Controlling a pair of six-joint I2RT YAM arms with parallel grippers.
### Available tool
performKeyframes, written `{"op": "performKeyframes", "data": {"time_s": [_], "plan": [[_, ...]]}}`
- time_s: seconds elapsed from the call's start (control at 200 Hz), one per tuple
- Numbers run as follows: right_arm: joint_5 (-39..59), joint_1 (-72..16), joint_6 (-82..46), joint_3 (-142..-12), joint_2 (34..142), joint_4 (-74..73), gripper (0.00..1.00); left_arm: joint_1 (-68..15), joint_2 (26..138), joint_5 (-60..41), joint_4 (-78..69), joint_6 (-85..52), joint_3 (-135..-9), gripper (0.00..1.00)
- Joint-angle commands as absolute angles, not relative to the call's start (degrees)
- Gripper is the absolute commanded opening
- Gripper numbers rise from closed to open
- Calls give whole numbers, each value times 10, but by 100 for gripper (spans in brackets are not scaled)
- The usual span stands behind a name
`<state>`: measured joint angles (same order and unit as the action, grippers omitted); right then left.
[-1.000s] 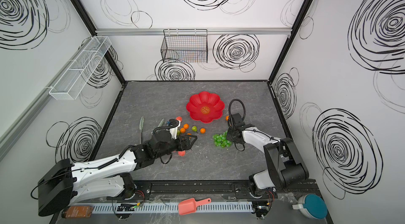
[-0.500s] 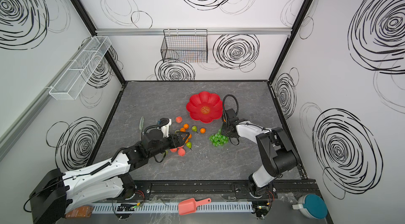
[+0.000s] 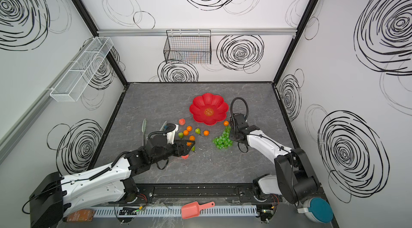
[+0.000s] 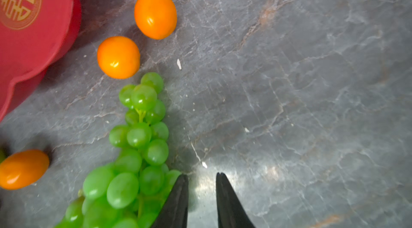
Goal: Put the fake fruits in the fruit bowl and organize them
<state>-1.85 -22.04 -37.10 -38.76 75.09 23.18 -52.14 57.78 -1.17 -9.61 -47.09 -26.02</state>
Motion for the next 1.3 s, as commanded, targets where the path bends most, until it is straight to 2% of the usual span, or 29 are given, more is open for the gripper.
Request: {"op": "performKeyframes", "data": {"time_s": [0.0, 0.175, 0.305, 0.911, 1.151, 1.211, 1.296], "plan": [[-23, -242, -392, -363, 728, 283, 25, -560, 608, 2, -146, -456, -285, 96], [-16, -264, -412, -338, 712, 296, 21, -607, 662, 11, -186, -473, -299, 96], [0, -274, -418, -330, 717, 282, 20, -612, 681, 12, -192, -484, -305, 96], [68, -260, -401, -408, 842, 166, 18, -489, 587, -30, -150, -502, -247, 96], [132, -254, -382, -420, 843, 118, 25, -463, 559, -45, -147, -506, -229, 96], [117, -255, -383, -421, 834, 125, 27, -460, 556, -47, -146, -506, -227, 96], [48, -262, -391, -429, 814, 167, 28, -457, 552, -47, -142, -505, -225, 96]]}}
